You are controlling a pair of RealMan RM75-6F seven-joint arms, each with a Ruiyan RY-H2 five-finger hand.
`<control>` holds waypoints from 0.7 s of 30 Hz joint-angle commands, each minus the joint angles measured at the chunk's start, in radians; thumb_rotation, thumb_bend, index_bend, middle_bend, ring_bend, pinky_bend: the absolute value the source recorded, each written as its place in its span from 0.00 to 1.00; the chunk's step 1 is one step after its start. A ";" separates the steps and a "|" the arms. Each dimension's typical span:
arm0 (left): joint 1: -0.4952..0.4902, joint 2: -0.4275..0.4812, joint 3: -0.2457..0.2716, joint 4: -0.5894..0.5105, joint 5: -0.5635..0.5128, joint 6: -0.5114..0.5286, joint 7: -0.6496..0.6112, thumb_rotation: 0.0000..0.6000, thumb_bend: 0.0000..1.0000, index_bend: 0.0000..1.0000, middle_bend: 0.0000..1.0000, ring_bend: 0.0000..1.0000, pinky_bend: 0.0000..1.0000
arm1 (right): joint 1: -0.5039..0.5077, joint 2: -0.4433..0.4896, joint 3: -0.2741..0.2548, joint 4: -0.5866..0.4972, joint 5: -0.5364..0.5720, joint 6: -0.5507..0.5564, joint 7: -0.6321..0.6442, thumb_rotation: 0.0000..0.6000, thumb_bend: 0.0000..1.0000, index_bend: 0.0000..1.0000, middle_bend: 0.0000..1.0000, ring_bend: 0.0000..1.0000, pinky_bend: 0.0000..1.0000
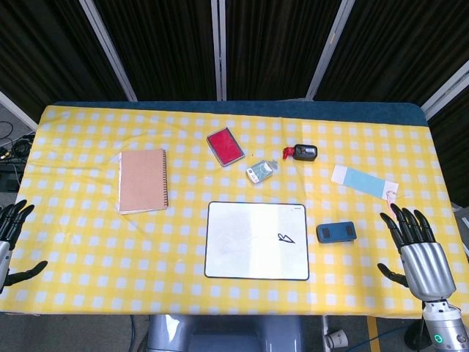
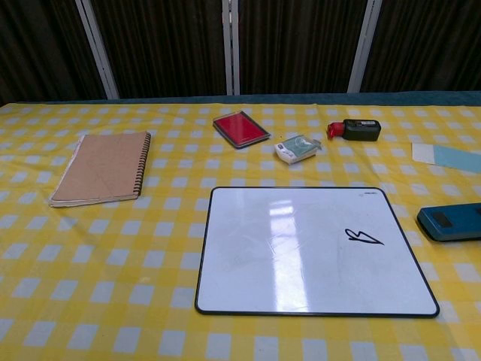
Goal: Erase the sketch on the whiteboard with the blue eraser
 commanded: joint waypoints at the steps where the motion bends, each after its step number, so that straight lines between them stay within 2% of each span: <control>1: 0.000 0.001 0.001 0.001 0.000 -0.001 -0.003 1.00 0.00 0.00 0.00 0.00 0.00 | 0.000 0.000 -0.001 -0.001 0.000 -0.001 -0.001 1.00 0.00 0.13 0.00 0.00 0.00; 9: -0.004 0.002 -0.002 -0.001 -0.007 -0.011 -0.005 1.00 0.00 0.00 0.00 0.00 0.00 | 0.008 -0.006 -0.007 0.009 0.005 -0.026 0.003 1.00 0.00 0.12 0.00 0.00 0.00; 17: -0.015 0.007 -0.005 -0.002 -0.025 -0.036 -0.008 1.00 0.00 0.00 0.00 0.00 0.00 | 0.122 -0.053 -0.007 0.110 0.033 -0.232 0.103 1.00 0.00 0.12 0.01 0.00 0.00; 21: -0.018 0.004 -0.007 -0.004 -0.031 -0.041 0.007 1.00 0.00 0.00 0.00 0.00 0.00 | 0.197 -0.095 -0.004 0.199 0.044 -0.353 0.104 1.00 0.00 0.14 0.08 0.00 0.00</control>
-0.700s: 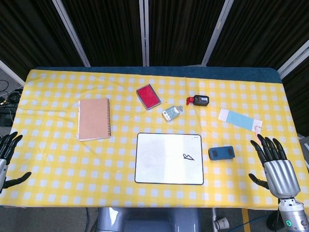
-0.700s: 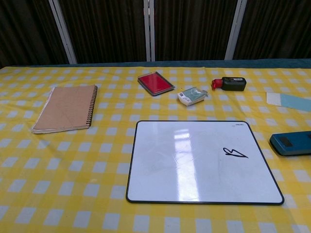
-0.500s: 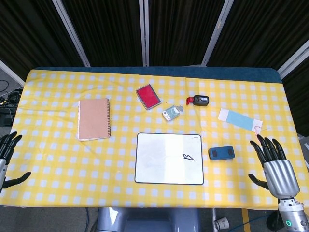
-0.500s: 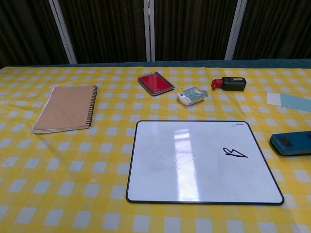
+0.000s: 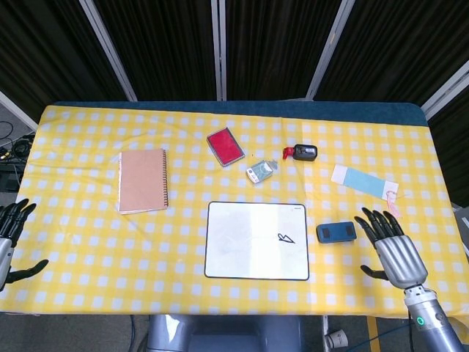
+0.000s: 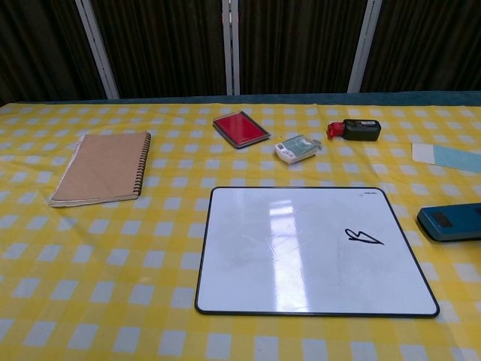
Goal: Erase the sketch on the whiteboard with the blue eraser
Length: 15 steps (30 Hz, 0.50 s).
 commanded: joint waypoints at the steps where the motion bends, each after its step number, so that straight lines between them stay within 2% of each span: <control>1: -0.001 -0.003 -0.002 -0.002 -0.004 0.000 0.011 1.00 0.00 0.00 0.00 0.00 0.00 | 0.087 -0.053 0.005 0.099 0.016 -0.124 0.012 1.00 0.00 0.15 0.10 0.00 0.00; 8: -0.007 -0.012 -0.013 0.001 -0.037 -0.014 0.025 1.00 0.00 0.00 0.00 0.00 0.00 | 0.189 -0.108 -0.004 0.186 0.014 -0.273 0.057 1.00 0.03 0.17 0.15 0.02 0.08; 12: -0.012 -0.017 -0.017 0.006 -0.054 -0.027 0.034 1.00 0.00 0.00 0.00 0.00 0.00 | 0.218 -0.150 0.007 0.242 0.023 -0.295 0.054 1.00 0.08 0.18 0.16 0.03 0.11; 15: -0.013 -0.017 -0.018 0.006 -0.059 -0.029 0.033 1.00 0.00 0.00 0.00 0.00 0.00 | 0.241 -0.159 0.007 0.272 0.047 -0.338 0.056 1.00 0.09 0.20 0.18 0.05 0.15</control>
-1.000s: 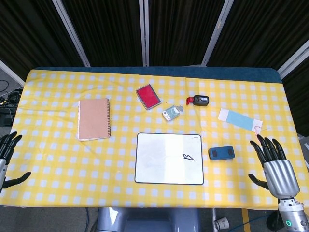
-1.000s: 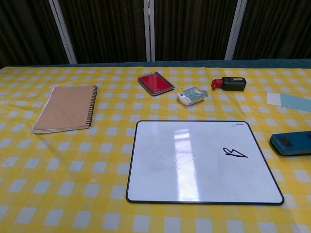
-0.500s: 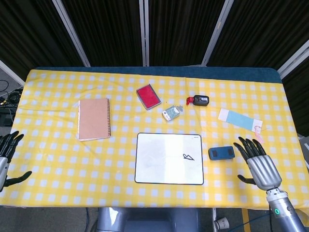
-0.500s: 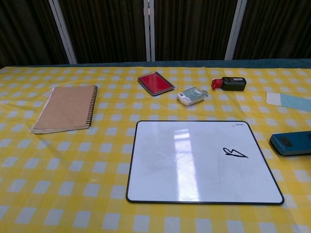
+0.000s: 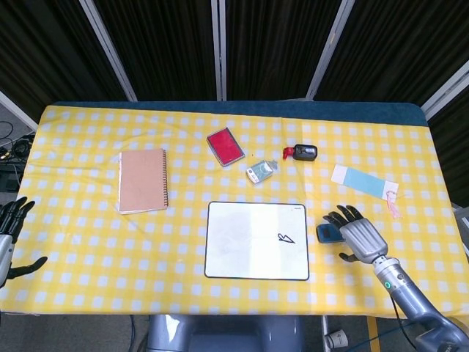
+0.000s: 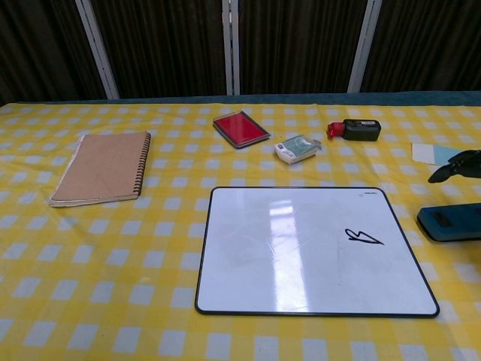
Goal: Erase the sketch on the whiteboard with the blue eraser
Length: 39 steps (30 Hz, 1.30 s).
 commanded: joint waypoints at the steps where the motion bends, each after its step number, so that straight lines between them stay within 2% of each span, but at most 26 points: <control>1: 0.000 0.001 -0.001 0.001 -0.002 0.001 -0.003 1.00 0.00 0.00 0.00 0.00 0.00 | 0.028 -0.011 0.002 0.027 0.028 -0.047 0.009 1.00 0.09 0.21 0.20 0.06 0.17; 9: -0.004 0.006 -0.004 0.000 -0.002 -0.003 -0.016 1.00 0.00 0.00 0.00 0.00 0.00 | 0.046 -0.057 -0.013 0.109 0.040 -0.060 0.002 1.00 0.15 0.25 0.25 0.12 0.22; 15: -0.009 0.003 -0.002 -0.001 -0.001 -0.011 -0.009 1.00 0.00 0.00 0.00 0.00 0.00 | 0.049 -0.094 -0.016 0.160 0.051 -0.048 -0.026 1.00 0.16 0.26 0.27 0.15 0.24; 23: -0.015 -0.002 -0.005 0.001 -0.012 -0.022 0.001 1.00 0.00 0.00 0.00 0.00 0.00 | 0.049 -0.121 -0.027 0.204 0.046 -0.025 -0.021 1.00 0.17 0.36 0.37 0.25 0.30; 29: -0.014 -0.005 -0.003 -0.001 -0.013 -0.021 0.009 1.00 0.00 0.00 0.00 0.00 0.00 | 0.053 -0.144 -0.032 0.240 0.029 0.006 -0.003 1.00 0.21 0.47 0.47 0.35 0.36; 35: -0.016 -0.009 -0.004 -0.001 -0.020 -0.024 0.020 1.00 0.00 0.00 0.00 0.00 0.00 | 0.058 -0.128 -0.027 0.201 0.004 0.058 0.045 1.00 0.28 0.48 0.48 0.35 0.36; 39: -0.022 -0.014 -0.008 0.001 -0.033 -0.036 0.029 1.00 0.00 0.00 0.00 0.00 0.00 | 0.076 -0.094 -0.012 0.107 -0.022 0.094 0.061 1.00 0.44 0.49 0.49 0.36 0.36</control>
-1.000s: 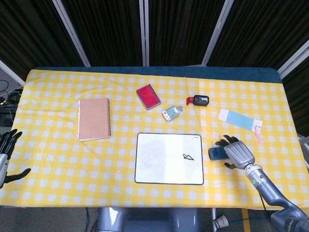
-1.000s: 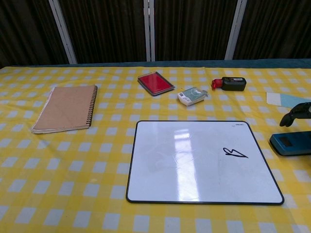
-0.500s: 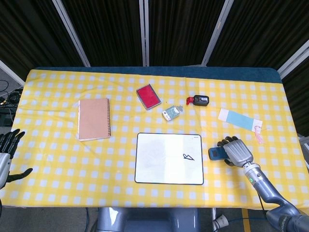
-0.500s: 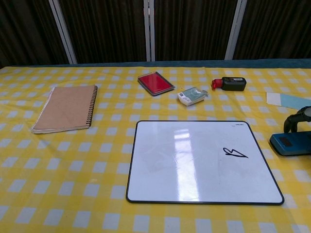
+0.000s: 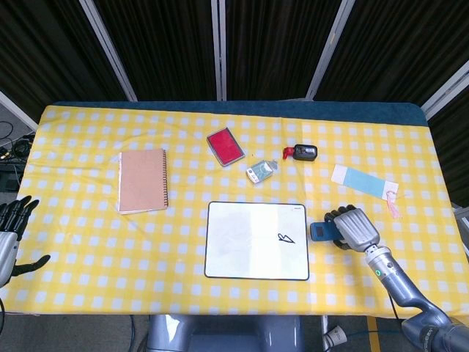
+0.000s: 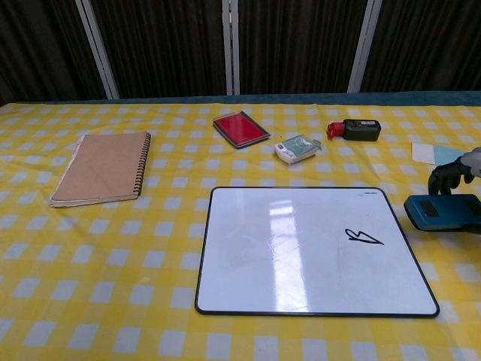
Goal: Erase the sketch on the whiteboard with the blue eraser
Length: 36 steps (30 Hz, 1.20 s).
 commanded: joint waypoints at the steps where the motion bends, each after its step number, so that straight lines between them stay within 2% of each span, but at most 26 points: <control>1: -0.005 -0.004 -0.004 0.000 -0.013 -0.011 0.003 1.00 0.00 0.00 0.00 0.00 0.00 | 0.027 0.036 0.017 -0.101 -0.031 0.028 0.009 1.00 0.49 0.49 0.49 0.36 0.36; 3: -0.009 -0.006 -0.005 -0.001 -0.023 -0.020 0.004 1.00 0.00 0.00 0.00 0.00 0.00 | 0.047 0.047 0.024 -0.151 -0.040 0.017 -0.014 1.00 0.53 0.49 0.49 0.36 0.36; 8: -0.016 -0.007 -0.013 0.001 -0.041 -0.032 0.001 1.00 0.00 0.00 0.00 0.00 0.00 | 0.116 0.028 0.052 -0.243 -0.004 -0.087 -0.171 1.00 0.55 0.49 0.49 0.37 0.36; 13: -0.020 -0.006 -0.013 0.011 -0.052 -0.044 -0.006 1.00 0.00 0.00 0.00 0.00 0.00 | 0.157 -0.046 0.092 -0.236 0.094 -0.160 -0.302 1.00 0.60 0.51 0.50 0.38 0.38; 21: -0.018 -0.001 -0.011 0.013 -0.047 -0.040 -0.023 1.00 0.00 0.00 0.00 0.00 0.00 | 0.181 -0.120 0.119 -0.183 0.212 -0.184 -0.449 1.00 0.64 0.52 0.51 0.39 0.38; 30: -0.021 0.000 -0.010 0.017 -0.042 -0.043 -0.028 1.00 0.00 0.00 0.00 0.00 0.00 | 0.188 -0.142 0.103 -0.162 0.303 -0.202 -0.546 1.00 0.67 0.56 0.57 0.43 0.38; 36: -0.024 -0.005 -0.009 0.016 -0.043 -0.047 -0.017 1.00 0.00 0.00 0.00 0.00 0.00 | 0.185 -0.131 0.064 -0.199 0.292 -0.196 -0.578 1.00 0.70 0.61 0.61 0.48 0.39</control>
